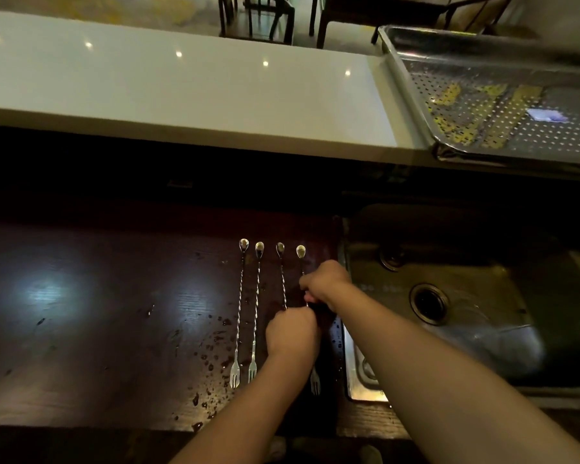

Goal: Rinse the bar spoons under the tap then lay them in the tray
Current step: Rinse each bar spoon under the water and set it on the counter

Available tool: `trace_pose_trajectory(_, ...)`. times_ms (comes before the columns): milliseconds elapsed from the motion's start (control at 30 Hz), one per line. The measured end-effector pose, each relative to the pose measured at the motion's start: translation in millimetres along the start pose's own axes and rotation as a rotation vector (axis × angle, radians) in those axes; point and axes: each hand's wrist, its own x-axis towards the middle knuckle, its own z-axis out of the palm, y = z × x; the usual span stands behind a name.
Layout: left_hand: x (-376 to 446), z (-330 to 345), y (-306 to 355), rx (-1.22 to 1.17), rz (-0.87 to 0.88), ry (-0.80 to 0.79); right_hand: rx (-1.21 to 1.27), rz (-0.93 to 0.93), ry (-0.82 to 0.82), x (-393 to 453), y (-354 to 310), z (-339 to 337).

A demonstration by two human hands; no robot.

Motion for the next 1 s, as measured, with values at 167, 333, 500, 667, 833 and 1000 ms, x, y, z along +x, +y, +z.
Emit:
trace_pose_trajectory(167,-2,-2,2,-0.021,0.009,0.003,0.091,-0.015,-0.028,-3,5,-7)
trace_pose_trajectory(333,-5,-8,13,-0.013,0.064,0.082,0.205,-0.036,-0.026,-7,13,-26)
trace_pose_trajectory(500,-10,-12,45,0.054,0.079,0.164,0.353,-0.036,0.049,-13,30,-63)
trace_pose_trajectory(667,-12,-2,99,0.091,0.123,0.164,0.536,0.031,0.102,-15,71,-119)
trace_pose_trajectory(833,-16,22,168,0.193,0.186,0.111,0.613,0.102,0.144,-11,125,-177)
trace_pose_trajectory(1000,-22,41,225,0.284,0.161,0.115,0.812,0.163,0.140,-5,174,-220)
